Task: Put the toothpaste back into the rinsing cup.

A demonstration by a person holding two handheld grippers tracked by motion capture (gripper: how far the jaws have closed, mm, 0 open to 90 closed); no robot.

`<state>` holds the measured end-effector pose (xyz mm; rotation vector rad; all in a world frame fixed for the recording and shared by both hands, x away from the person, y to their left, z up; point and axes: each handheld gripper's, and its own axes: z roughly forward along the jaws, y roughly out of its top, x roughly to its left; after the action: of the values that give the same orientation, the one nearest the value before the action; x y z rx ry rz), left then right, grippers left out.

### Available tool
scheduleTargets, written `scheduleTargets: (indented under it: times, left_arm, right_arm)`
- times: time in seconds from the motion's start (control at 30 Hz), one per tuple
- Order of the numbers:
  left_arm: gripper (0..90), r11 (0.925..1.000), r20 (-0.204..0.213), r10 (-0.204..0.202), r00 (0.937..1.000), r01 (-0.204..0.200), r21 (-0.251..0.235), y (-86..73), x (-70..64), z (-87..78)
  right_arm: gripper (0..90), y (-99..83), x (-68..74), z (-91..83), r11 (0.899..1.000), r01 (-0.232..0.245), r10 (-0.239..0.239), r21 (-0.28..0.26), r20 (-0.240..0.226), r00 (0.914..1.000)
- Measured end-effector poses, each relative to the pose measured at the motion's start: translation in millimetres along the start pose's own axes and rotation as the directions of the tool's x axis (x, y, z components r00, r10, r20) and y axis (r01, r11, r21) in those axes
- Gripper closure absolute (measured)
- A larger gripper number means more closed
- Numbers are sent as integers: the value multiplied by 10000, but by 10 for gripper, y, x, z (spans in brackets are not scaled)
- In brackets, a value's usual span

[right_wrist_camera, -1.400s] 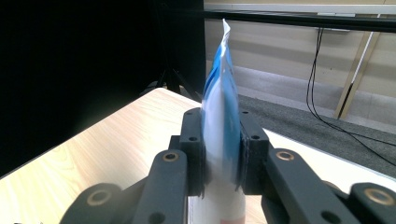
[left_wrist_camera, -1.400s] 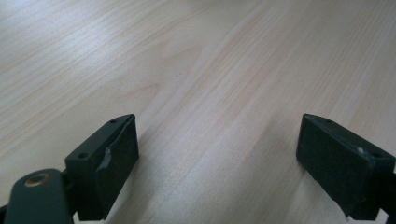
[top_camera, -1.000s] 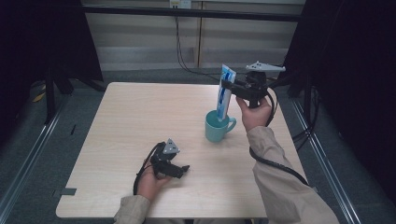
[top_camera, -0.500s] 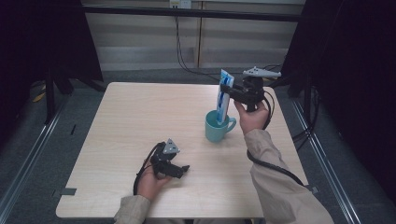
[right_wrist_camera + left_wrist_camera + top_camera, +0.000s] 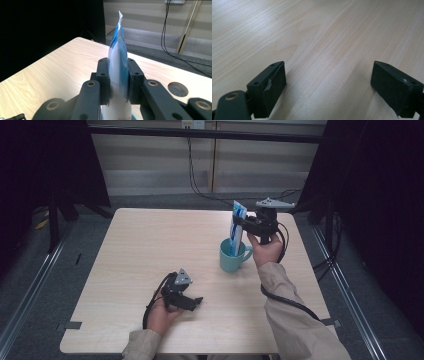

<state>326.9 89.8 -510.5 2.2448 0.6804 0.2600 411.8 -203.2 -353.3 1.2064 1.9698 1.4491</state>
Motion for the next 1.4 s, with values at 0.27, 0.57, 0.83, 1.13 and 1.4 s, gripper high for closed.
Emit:
scheduleTargets:
  times: [0.27, 0.57, 0.83, 1.13, 1.4]
  left_arm:
    - [126, 10000, 7, -28, 10000, 28, -4, -1, -2, 1]
    - [126, 10000, 5, -90, 10000, 90, -37, -2, -5, 3]
    - [127, 10000, 18, 23, 10000, -23, 67, 1, 3, -4]
    - [127, 10000, 9, -12, 10000, 12, 66, 0, 2, -4]
    - [128, 10000, -7, -11, 10000, 11, 62, 0, 2, -4]
  right_arm:
    - [758, -98, 20, 57, 9999, -71, 72, 79, -117, 9999]
    - [756, -216, 45, 120, 9995, -248, 252, 206, -188, 9995]
    - [756, -292, 33, 160, 9988, -353, 360, 331, -194, 9992]
    - [755, -364, 10, 165, 9980, -513, 521, 367, -220, 9984]
    - [751, -372, -24, 155, 9978, -579, 586, 310, -207, 9981]
